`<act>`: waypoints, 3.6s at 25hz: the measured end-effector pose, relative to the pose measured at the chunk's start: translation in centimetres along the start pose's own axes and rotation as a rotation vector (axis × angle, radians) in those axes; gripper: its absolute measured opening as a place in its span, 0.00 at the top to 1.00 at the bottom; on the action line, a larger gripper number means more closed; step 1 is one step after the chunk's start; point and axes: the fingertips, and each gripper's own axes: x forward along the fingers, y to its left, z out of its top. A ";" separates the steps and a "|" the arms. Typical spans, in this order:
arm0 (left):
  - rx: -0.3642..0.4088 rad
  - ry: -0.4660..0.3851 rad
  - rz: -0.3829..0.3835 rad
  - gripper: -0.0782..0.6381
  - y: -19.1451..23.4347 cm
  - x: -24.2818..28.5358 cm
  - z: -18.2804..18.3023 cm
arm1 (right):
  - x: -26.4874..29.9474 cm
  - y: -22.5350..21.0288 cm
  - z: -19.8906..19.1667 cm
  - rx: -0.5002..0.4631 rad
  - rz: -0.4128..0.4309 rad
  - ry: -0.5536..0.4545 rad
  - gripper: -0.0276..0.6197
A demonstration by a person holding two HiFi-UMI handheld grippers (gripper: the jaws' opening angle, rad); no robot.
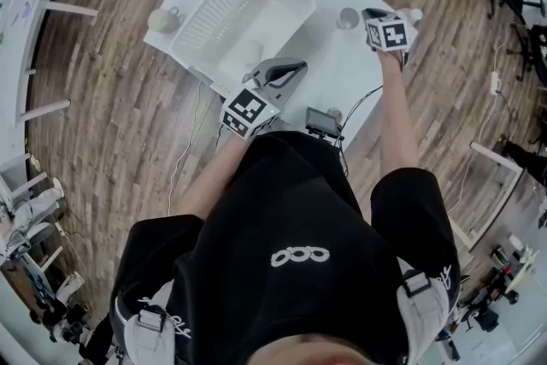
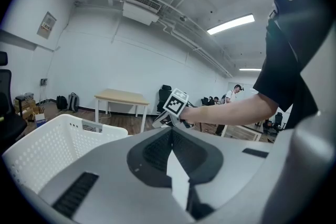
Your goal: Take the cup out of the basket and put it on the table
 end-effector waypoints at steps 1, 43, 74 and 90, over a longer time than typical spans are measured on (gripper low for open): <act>0.000 -0.008 0.002 0.88 0.2 -0.4 0.3 | -1.5 0.8 0.5 0.005 -0.008 -0.032 0.90; -0.083 -0.101 0.042 0.88 15.0 -21.0 1.7 | -10.3 36.2 6.6 0.001 0.158 -0.304 0.92; -0.161 -0.099 0.181 0.88 16.8 -21.8 -1.4 | 15.5 37.1 0.9 -0.731 0.861 0.641 0.74; -0.194 -0.049 0.261 0.88 15.7 -22.6 -2.7 | 14.9 38.6 -1.5 -0.633 1.076 0.745 0.82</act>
